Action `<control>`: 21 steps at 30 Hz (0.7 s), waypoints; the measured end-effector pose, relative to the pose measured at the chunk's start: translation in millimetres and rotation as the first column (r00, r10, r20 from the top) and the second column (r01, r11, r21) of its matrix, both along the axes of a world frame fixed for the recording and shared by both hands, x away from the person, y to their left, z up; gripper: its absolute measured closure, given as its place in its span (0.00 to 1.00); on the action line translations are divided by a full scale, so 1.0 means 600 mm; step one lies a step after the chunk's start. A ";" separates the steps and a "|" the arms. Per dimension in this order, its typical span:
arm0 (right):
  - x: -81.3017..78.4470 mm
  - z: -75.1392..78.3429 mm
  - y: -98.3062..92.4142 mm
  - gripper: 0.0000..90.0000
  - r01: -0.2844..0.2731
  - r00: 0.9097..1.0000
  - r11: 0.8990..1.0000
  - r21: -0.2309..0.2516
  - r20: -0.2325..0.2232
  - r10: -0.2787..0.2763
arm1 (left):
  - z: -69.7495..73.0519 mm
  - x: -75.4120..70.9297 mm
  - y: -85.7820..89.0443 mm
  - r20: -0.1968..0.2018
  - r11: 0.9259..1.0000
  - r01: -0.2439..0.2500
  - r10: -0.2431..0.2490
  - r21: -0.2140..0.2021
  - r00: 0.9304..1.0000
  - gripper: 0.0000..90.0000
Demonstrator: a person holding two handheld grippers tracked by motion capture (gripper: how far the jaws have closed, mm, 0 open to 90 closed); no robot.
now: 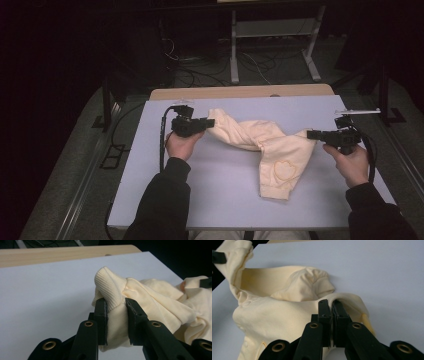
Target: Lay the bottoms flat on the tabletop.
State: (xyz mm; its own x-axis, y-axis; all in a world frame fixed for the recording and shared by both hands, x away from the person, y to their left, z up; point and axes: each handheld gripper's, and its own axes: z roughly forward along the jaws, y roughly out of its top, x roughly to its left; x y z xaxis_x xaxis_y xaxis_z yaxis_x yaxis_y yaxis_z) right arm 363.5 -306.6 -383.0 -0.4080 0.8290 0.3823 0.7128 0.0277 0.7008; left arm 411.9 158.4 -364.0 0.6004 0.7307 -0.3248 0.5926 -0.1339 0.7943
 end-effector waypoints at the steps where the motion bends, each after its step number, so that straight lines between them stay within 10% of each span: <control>1: 0.006 0.002 0.005 0.95 -0.002 1.000 1.000 -0.002 0.004 0.002 | 0.004 -0.002 0.006 0.002 1.000 -0.007 0.007 -0.002 1.000 0.79; 21: 0.109 0.046 0.084 0.95 -0.017 1.000 0.999 -0.042 0.013 0.018 | 0.053 -0.029 0.065 0.071 0.999 -0.044 0.042 0.030 0.997 0.79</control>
State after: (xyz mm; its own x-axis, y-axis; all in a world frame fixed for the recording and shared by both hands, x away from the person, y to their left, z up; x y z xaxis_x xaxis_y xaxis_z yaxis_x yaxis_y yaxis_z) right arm 429.0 -256.4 -355.6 -0.4276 0.8367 0.3422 0.7026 0.0694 0.7082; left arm 394.4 197.2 -332.5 0.5887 0.7657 -0.2592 0.5414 -0.1352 0.8298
